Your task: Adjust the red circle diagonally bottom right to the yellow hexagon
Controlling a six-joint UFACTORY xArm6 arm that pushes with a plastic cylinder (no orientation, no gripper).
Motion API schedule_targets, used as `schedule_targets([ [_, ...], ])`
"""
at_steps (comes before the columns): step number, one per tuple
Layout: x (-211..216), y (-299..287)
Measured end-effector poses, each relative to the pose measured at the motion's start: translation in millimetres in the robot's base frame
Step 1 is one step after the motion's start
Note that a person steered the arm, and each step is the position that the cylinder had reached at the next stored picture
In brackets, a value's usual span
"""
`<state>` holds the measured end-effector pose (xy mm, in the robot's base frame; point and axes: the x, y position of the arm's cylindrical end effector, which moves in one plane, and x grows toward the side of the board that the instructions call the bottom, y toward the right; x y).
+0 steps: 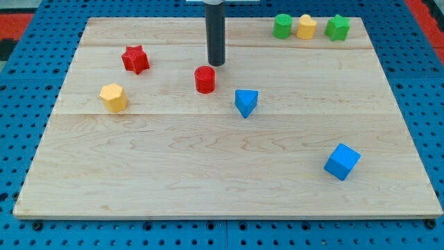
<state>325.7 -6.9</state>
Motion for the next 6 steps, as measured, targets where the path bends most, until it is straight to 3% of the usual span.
schedule_targets([
  [1,59.4,-19.3],
  [2,79.3,-41.2],
  [3,54.2,-22.5],
  [5,130.6,-76.2],
  [6,136.3,-65.4],
])
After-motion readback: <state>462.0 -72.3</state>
